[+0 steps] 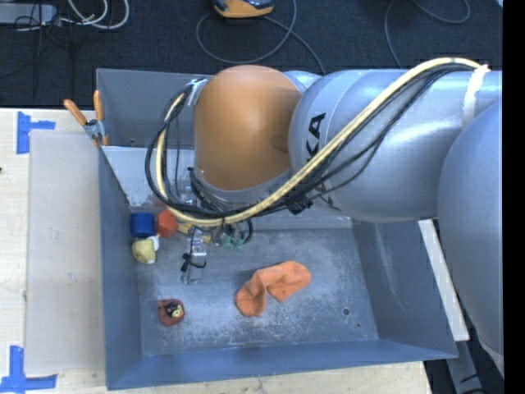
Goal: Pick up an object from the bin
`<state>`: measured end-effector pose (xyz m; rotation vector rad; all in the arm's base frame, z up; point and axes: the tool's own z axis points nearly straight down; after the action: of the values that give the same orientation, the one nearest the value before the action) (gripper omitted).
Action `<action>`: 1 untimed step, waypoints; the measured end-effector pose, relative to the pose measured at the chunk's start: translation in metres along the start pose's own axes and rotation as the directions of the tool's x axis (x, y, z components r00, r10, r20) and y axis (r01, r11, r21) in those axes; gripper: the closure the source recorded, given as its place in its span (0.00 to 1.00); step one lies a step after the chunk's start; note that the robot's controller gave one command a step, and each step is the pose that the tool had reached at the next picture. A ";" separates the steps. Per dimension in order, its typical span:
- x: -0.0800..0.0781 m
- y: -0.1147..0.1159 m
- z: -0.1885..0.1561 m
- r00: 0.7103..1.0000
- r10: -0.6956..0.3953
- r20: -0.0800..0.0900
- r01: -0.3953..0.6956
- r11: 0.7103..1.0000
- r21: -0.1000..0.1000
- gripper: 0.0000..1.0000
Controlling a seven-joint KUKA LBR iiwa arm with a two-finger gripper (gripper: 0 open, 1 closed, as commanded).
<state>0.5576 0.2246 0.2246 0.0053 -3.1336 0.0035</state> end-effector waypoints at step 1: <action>-0.001 -0.001 -0.005 1.000 0.004 0.007 -0.004 1.000 -0.002 0.00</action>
Offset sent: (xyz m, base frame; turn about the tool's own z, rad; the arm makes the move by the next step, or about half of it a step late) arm -0.0305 0.0112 -0.1546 -0.5113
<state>0.5588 0.2234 0.2296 -0.0015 -3.1403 0.0004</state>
